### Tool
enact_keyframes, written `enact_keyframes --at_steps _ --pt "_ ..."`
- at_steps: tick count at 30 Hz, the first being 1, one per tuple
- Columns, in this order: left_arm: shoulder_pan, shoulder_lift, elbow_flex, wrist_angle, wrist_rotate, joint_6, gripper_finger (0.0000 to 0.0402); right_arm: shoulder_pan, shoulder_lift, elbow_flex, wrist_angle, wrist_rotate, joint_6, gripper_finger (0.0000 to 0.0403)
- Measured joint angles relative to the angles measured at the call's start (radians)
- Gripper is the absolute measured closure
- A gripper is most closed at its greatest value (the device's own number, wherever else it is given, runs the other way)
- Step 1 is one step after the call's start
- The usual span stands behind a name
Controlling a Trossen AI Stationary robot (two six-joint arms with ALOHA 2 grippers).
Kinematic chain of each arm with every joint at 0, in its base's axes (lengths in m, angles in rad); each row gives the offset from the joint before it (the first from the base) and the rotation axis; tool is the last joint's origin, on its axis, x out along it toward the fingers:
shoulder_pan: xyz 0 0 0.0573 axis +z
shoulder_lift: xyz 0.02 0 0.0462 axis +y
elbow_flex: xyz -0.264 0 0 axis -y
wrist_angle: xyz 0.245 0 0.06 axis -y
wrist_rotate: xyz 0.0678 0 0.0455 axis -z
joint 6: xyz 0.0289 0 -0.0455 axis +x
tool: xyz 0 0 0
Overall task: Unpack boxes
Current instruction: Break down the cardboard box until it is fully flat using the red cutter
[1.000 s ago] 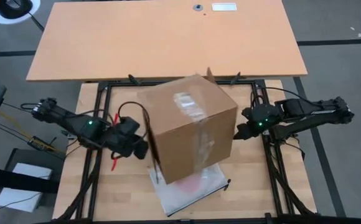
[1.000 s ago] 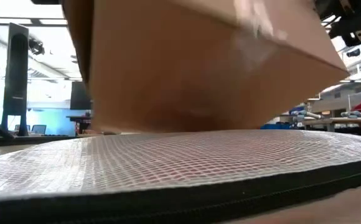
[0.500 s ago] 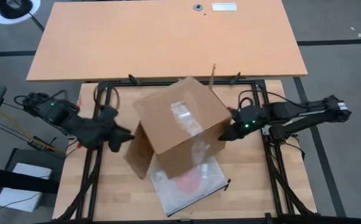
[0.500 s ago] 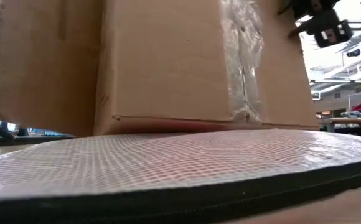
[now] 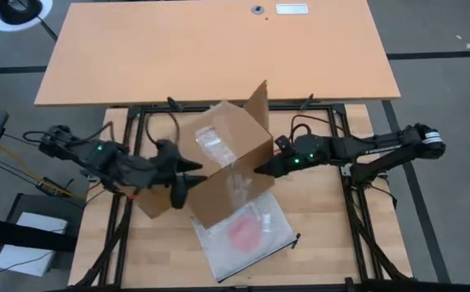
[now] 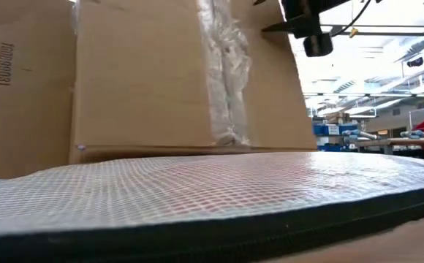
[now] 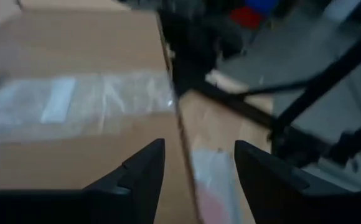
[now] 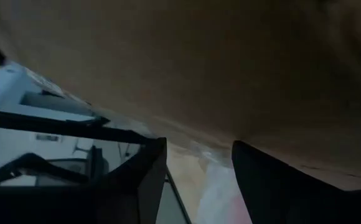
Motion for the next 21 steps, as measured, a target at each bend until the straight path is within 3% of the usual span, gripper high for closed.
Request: enact_keyframes --at_steps 7,10,17,21 --pt "0.009 0.075 0.001 -0.112 0.005 0.135 0.0198 -0.017 0.000 0.000 0.007 0.008 -0.031 0.0216" --pt "0.020 0.096 0.002 -0.207 -0.048 0.164 0.0198 -0.016 -0.001 0.000 0.020 0.009 -0.033 0.0216" --pt "0.075 0.100 0.073 -0.389 -0.279 0.164 0.0198 -0.002 -0.001 -0.001 0.040 0.009 -0.044 0.0218" --pt "0.135 0.098 0.105 -0.488 -0.298 0.221 0.0198 0.006 -0.001 -0.002 0.106 -0.015 -0.084 0.0219"
